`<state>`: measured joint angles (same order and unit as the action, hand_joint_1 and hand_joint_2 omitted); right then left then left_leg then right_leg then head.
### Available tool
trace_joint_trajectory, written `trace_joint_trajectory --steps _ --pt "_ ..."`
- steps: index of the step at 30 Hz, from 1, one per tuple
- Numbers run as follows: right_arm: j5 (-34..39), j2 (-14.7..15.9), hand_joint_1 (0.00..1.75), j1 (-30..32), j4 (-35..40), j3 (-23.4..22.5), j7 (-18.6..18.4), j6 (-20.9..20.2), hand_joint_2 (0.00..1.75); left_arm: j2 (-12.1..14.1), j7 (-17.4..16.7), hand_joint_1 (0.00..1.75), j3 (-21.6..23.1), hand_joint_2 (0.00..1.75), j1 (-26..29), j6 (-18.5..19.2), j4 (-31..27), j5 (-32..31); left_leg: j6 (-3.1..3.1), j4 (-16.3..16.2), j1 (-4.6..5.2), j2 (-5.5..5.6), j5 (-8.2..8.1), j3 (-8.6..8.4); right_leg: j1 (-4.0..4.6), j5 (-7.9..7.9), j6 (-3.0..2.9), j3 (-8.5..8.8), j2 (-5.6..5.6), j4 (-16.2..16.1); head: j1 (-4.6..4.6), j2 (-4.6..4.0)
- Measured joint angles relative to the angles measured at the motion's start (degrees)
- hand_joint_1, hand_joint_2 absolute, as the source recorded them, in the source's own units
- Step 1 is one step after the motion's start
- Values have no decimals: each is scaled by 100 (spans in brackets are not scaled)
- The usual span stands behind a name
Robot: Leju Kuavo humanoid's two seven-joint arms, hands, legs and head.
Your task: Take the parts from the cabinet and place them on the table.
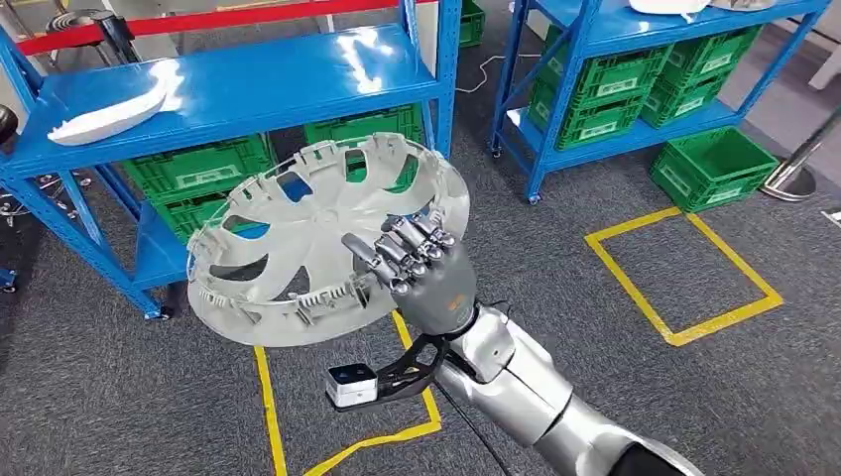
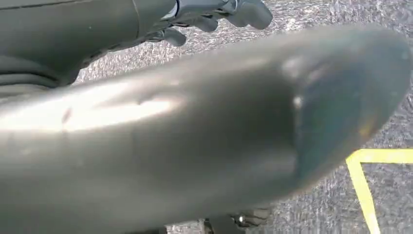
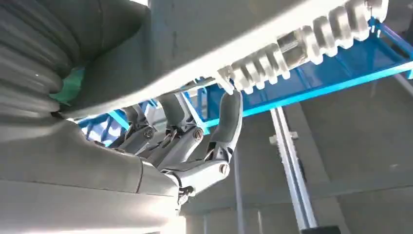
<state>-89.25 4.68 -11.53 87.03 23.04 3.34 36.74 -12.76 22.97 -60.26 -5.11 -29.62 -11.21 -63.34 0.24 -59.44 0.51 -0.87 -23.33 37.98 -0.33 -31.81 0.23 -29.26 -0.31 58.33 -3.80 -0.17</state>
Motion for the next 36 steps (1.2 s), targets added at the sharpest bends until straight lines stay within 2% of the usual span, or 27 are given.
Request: trace_joint_trajectory --steps 2,3,4,6,7,8,9,11,12,13,15,17,18,19,20,22,23,24,26,27,28,29,32,33,34,35,36 --pt "103 -22 175 169 28 -32 124 -13 175 -9 -90 0 22 0 8 88 2 -122 -90 38 -12 -25 65 -11 4 77 -99 -20 43 -33 -2 2" --pt "118 -35 175 256 59 -69 177 -18 175 -7 -121 0 46 0 10 92 4 -168 -118 -19 -33 -7 2 44 -26 125 -140 -14 44 -50 -5 2" --pt "132 -50 175 336 85 -107 236 -26 175 -11 -131 0 59 0 14 92 4 -183 -153 -207 -33 30 -211 109 -32 151 -172 -42 71 -51 17 2" --pt "147 -83 175 503 133 -173 341 -35 175 -13 -156 0 87 0 21 99 4 -186 -219 -1078 -68 45 -741 412 -38 202 -199 -106 110 -47 22 2" --pt "123 -105 175 589 155 -216 393 -42 175 -11 -156 0 92 0 27 99 4 -184 -240 -1498 -71 45 -916 549 -37 222 -194 -134 143 -44 22 0" --pt "114 -120 175 675 166 -251 420 -46 175 -11 -147 0 92 0 36 96 4 -181 -249 -1691 -72 45 -940 584 -38 238 -186 -151 180 -44 20 0" --pt "112 -133 175 737 166 -282 440 -48 175 -11 -131 0 92 0 46 94 4 -181 -245 -1606 -74 51 -846 489 -40 249 -175 -163 220 -43 22 2" --pt "77 -149 175 825 168 -334 481 -50 175 -11 -123 0 98 0 53 92 4 -192 -209 -809 -75 116 -436 -25 -40 263 -151 -165 319 -39 22 0" --pt "53 -157 175 851 175 -356 492 -50 175 -11 -123 0 105 0 55 92 4 -216 -173 -259 -78 270 -251 -332 -45 265 -144 -163 364 -34 22 2" --pt "24 -175 175 863 177 -376 499 -52 175 -6 -129 0 114 0 62 92 4 -229 -129 -40 -97 526 -415 -543 -50 279 -110 -207 398 -34 19 2" --pt "-26 -190 175 864 190 -406 507 -68 175 -15 -127 0 140 0 85 92 7 -234 -141 78 -79 480 -398 -547 -93 324 -20 -259 528 -30 22 0" --pt "-63 -175 175 871 197 -446 468 -100 175 -17 -116 0 142 0 86 92 7 -229 -75 122 -58 343 -423 -542 -106 367 62 -309 662 -51 19 0" --pt "-69 -130 175 866 208 -452 388 -122 175 -35 -112 0 142 0 85 90 7 -225 -12 193 -112 245 -385 -562 -104 314 85 -330 571 -4 22 2" --pt "-69 -88 175 836 212 -448 330 -138 175 -44 -103 0 142 0 79 88 4 -216 29 210 -101 197 -385 -568 -61 205 107 -419 320 161 -11 0" --pt "-72 -63 175 803 212 -441 278 -149 175 -52 -92 0 142 0 75 83 4 -212 62 207 -98 125 -385 -559 -58 -10 120 -620 176 540 -42 0" --pt "-72 20 175 721 197 -376 109 -149 175 -59 -57 0 142 0 90 64 4 -153 86 190 -83 -26 -400 -550 -64 -371 150 -1063 112 1446 -44 0" --pt "-74 67 175 661 164 -308 14 -149 175 -59 -31 0 140 0 94 53 4 -131 89 175 -83 -108 -404 -543 -68 -415 162 -1213 109 1744 -42 2" --pt "-76 128 175 609 138 -263 -78 -142 175 -65 -3 0 140 0 92 46 4 -122 89 160 -83 -173 -411 -539 -74 -315 172 -1218 102 1740 -44 0" --pt "-74 287 175 452 98 -113 -352 -138 175 -94 43 0 140 0 78 46 9 -120 69 110 -89 -301 -441 -536 -90 173 183 -812 6 947 -48 0" --pt "-74 374 175 375 96 -41 -508 -142 175 -107 50 0 140 0 71 46 11 -120 43 67 -93 -349 -464 -534 -91 404 182 -513 -126 391 -48 2" --pt "-74 459 175 292 96 38 -654 -144 175 -105 57 0 140 0 68 46 9 -124 4 32 -64 -387 -488 -521 -50 313 164 -393 -388 120 -53 2" --pt "-74 514 175 213 92 125 -788 -157 175 -109 63 0 140 0 67 46 11 -140 -33 -13 -32 -427 -511 -506 -47 360 86 -427 -305 105 -55 0" --pt "-76 766 175 60 118 328 -1186 -253 175 -109 67 0 140 0 57 46 11 -166 -112 27 -42 -563 -484 -531 -14 385 -12 -481 -133 120 -64 2" --pt "-76 854 175 -8 157 415 -1323 -312 175 -107 78 0 140 0 50 46 11 -173 -147 13 -44 -577 -506 -514 -46 422 -65 -481 -84 97 -59 0" --pt "-76 936 175 -90 206 514 -1487 -376 175 -109 89 0 142 0 40 42 11 -181 -197 -115 -72 -298 -636 -458 -67 438 -93 -493 -42 94 -53 0" --pt "-76 1036 175 -184 227 630 -1649 -462 175 -107 100 0 142 0 41 40 11 -181 -213 -419 -79 -113 -846 -340 -73 454 -119 -508 -6 94 -48 0" --pt "-76 1114 175 -281 253 786 -1852 -550 175 -105 113 0 142 0 46 37 11 -181 -225 -882 -85 -13 -1089 -136 -71 466 -137 -529 60 94 -48 2"
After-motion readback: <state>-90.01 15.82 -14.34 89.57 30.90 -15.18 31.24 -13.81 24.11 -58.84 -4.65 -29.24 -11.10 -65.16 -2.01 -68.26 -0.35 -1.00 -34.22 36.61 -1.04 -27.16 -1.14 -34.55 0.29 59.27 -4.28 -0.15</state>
